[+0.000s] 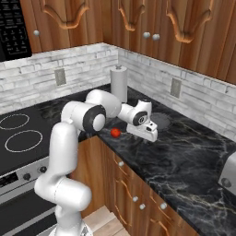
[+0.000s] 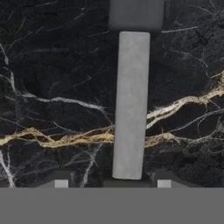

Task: Place the pan on the front right burner on the stove. Then place the tomato and the onion in the pan and turn on the front right burner.

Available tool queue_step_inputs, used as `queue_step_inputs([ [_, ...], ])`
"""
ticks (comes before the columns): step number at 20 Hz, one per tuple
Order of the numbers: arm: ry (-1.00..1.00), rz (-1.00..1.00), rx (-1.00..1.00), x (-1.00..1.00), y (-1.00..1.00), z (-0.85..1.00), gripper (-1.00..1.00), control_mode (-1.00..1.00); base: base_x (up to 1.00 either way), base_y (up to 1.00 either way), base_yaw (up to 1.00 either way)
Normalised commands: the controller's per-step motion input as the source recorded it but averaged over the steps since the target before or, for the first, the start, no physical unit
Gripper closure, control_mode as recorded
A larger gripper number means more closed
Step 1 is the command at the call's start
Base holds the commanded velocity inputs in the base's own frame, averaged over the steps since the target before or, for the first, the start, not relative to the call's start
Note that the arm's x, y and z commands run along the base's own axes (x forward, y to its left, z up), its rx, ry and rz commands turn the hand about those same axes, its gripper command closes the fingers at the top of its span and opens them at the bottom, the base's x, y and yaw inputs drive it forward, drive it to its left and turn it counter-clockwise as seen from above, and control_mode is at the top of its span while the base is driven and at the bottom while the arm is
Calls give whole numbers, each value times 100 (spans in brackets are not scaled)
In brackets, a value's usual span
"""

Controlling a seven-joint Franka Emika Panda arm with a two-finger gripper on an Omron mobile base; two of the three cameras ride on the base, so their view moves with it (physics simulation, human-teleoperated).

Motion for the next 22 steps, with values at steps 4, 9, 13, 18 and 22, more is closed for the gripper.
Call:
queue_step_inputs([
  [4, 0, 0, 0, 0, 3, 12, 100, -100, 0, 0, 0],
  [9, -1, 0, 0, 0, 13, 37, 100, -100, 0, 0, 0],
  [13, -4, 0, 0, -6, 11, 41, 100, -100, 0, 0, 0],
  [18, -6, 0, 0, -31, 8, 49, 100, -100, 0, 0, 0],
  [22, -2, 0, 0, -44, 22, 54, 100, -100, 0, 0, 0],
])
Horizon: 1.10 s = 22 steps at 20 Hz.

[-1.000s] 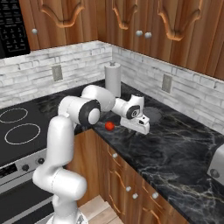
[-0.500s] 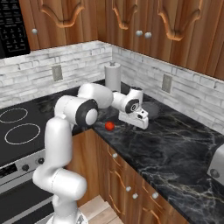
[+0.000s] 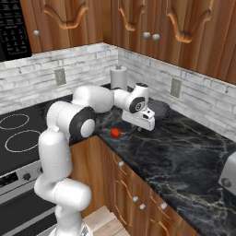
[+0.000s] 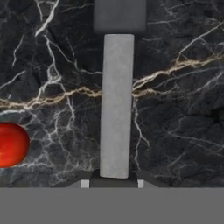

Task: Place the pan on the front right burner on the stove. Then place the tomato and the onion in the pan and turn on the front right burner.

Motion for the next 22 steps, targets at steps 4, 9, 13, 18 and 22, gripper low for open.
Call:
queue_step_inputs([
  [4, 0, 0, 0, -50, 40, 58, 100, -100, 0, 0, 0],
  [9, 0, 0, 0, -68, 45, 56, 100, -100, 0, 0, 0],
  [13, 0, 0, 0, -76, 45, 52, 100, -100, 0, 0, 0],
  [18, 0, 0, 0, -69, 60, 33, 100, -100, 0, 0, 0],
  [22, 0, 3, 0, -51, 81, 19, 100, -100, 0, 0, 0],
])
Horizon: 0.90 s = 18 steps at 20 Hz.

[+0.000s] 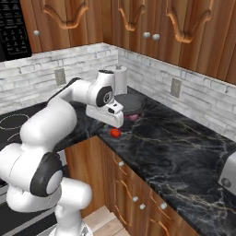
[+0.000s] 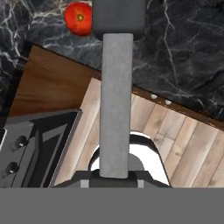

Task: Place the pan on the front right burner on the stove. Then place the tomato and the onion in the pan and turn on the front right burner.

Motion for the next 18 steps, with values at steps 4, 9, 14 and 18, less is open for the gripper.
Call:
queue_step_inputs([
  [4, 0, 7, 0, -43, 88, 12, 100, -100, 0, 0, 0],
  [9, 5, 6, 0, -22, 99, 9, 100, -100, 0, 0, 0],
  [14, 9, 6, 0, -17, 100, 3, 100, -100, 0, 0, 0],
  [18, 9, 8, 0, -10, 100, 0, 100, -100, 0, 0, 0],
])
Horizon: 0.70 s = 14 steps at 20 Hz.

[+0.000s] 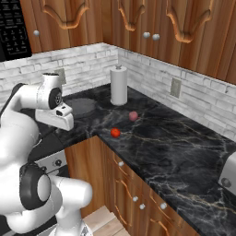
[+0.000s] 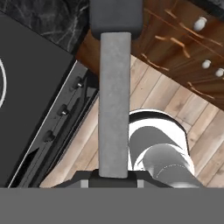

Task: Place the pan on the front right burner on the stove. Then place the tomato and the onion in the pan and turn on the front right burner.

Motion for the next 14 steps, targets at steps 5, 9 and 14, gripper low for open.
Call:
queue_step_inputs([
  [5, 11, 10, 0, -1, 98, 0, 100, -100, 0, 0, 0],
  [9, 5, 8, 0, 0, 88, -1, 100, -100, 0, 0, 0],
  [14, 5, 1, 0, -11, 93, -11, 100, -100, 0, 0, 0],
])
